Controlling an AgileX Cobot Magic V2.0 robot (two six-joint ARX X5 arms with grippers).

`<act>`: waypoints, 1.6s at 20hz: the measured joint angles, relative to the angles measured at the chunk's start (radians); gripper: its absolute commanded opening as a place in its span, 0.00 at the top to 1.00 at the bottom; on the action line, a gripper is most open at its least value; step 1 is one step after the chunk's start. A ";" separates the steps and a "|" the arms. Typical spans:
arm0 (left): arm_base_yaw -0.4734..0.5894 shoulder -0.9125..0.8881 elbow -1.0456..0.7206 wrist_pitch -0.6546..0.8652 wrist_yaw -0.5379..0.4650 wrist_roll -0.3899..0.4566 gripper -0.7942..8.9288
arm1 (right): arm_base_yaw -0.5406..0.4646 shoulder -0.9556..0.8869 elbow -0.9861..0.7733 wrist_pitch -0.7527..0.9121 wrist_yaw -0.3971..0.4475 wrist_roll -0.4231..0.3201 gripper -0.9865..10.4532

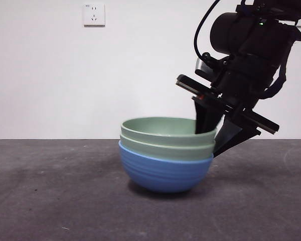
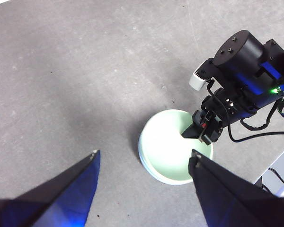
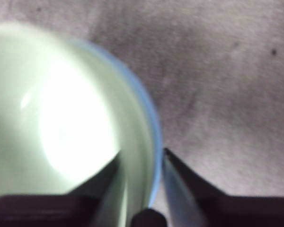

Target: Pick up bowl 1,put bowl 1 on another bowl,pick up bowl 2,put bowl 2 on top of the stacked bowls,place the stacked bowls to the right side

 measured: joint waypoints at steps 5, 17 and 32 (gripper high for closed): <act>0.000 0.000 0.000 0.000 0.000 0.000 0.59 | -0.001 0.000 0.000 0.007 -0.002 0.002 0.93; 0.000 0.000 0.000 -0.002 0.000 0.002 0.59 | -0.194 -0.045 0.066 0.042 0.006 0.000 0.93; 0.000 0.000 0.000 -0.002 0.002 0.002 0.59 | -0.410 0.055 0.078 0.044 0.075 -0.060 0.93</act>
